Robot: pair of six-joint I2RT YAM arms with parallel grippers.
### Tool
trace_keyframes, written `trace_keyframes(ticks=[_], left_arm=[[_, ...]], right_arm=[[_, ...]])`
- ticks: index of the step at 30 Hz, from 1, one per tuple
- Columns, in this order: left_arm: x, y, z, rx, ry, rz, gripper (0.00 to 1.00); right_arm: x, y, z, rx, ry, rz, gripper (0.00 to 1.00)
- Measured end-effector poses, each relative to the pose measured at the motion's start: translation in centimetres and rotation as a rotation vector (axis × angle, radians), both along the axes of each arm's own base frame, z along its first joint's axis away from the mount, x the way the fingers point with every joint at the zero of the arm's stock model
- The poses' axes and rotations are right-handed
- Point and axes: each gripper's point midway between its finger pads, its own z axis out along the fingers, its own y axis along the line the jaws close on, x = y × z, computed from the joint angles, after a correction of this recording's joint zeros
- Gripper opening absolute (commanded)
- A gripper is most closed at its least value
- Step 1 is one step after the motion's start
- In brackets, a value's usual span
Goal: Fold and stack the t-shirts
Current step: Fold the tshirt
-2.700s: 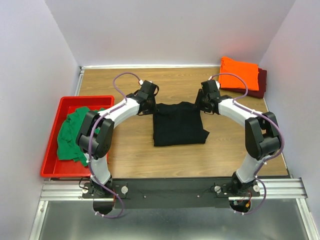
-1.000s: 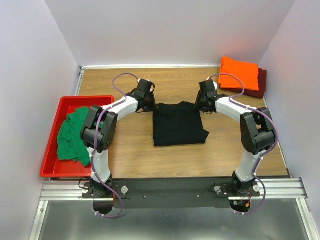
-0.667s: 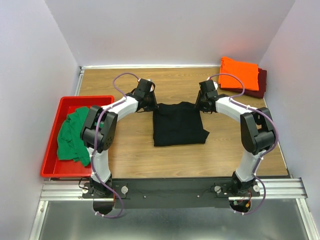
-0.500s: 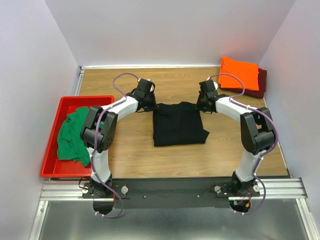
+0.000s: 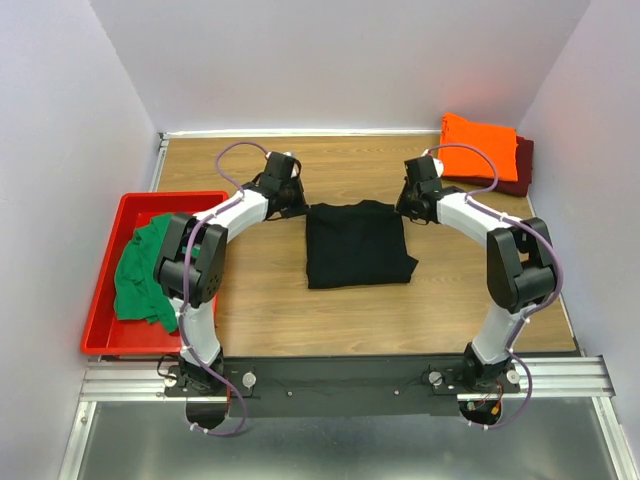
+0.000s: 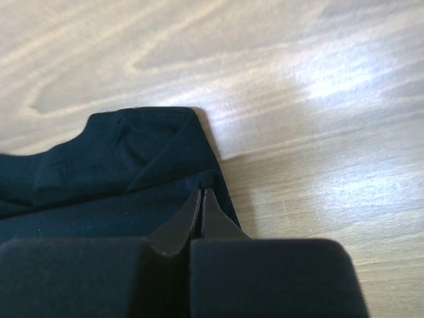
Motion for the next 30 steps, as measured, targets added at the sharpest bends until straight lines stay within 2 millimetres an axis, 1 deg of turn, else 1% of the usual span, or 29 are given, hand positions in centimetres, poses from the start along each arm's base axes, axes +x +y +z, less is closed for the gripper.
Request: trace_keyframes(ticks=[3,7,9,11,14,15,16,17,18,20,22,24,25,27,28,29,30], left_arm=[[0.4,0.6,0.3,-0.009,-0.006,0.010,0.00],[0.7,0.9,0.7,-0.022,-0.008,0.010,0.00],[1.4,0.8,1.2,-0.029,-0.022,0.008,0.00],[2.6,0.7,1.9,-0.041,-0.045,0.007,0.00],[3.8,1.0,1.5,-0.047,-0.044,0.017,0.00],[4.3,1.2,1.2,-0.048,-0.042,0.020,0.00],[4.8,1.4,0.8,-0.049,-0.039,0.023,0.05],[5.1,1.4,0.6,-0.048,-0.038,0.023,0.11],[5.7,1.6,0.0,-0.046,-0.033,0.025,0.16],[6.1,2.0,-0.5,-0.038,-0.025,0.025,0.27],[6.9,2.7,-0.6,-0.029,-0.030,0.031,0.30],[7.6,3.6,0.1,-0.020,-0.041,0.041,0.34],[8.2,4.4,0.7,-0.015,-0.056,0.052,0.38],[8.8,5.4,1.9,0.000,-0.082,0.068,0.37],[8.9,6.2,2.8,0.013,-0.095,0.083,0.30],[8.8,6.9,3.7,0.023,-0.103,0.096,0.27],[8.7,7.2,4.2,0.031,-0.109,0.100,0.25]], right_arm=[[0.5,-0.2,1.0,0.017,-0.032,-0.016,0.00],[1.0,-0.3,1.2,0.026,-0.047,-0.023,0.00],[1.3,-0.3,1.0,0.030,-0.051,-0.023,0.00],[1.7,-0.3,0.6,0.031,-0.052,-0.025,0.00],[2.7,-0.2,-0.4,0.037,-0.046,-0.027,0.03],[3.1,-0.1,-0.8,0.044,-0.043,-0.024,0.07],[3.5,0.0,-1.0,0.052,-0.043,-0.019,0.12],[4.0,0.1,-1.3,0.057,-0.043,-0.017,0.26],[4.4,0.1,-1.6,0.060,-0.042,-0.015,0.35],[5.0,0.0,-1.7,0.056,-0.046,-0.008,0.54],[5.4,-0.5,-1.5,0.050,-0.054,-0.011,0.62],[5.5,-0.8,-1.1,0.049,-0.062,-0.015,0.63],[5.5,-1.0,-0.5,0.050,-0.073,-0.017,0.63],[5.1,-1.4,0.4,0.052,-0.084,-0.022,0.63],[4.5,-1.5,1.4,0.065,-0.101,-0.020,0.61],[4.0,-1.4,2.1,0.077,-0.109,-0.017,0.59],[3.0,-1.2,3.2,0.099,-0.124,-0.008,0.57]])
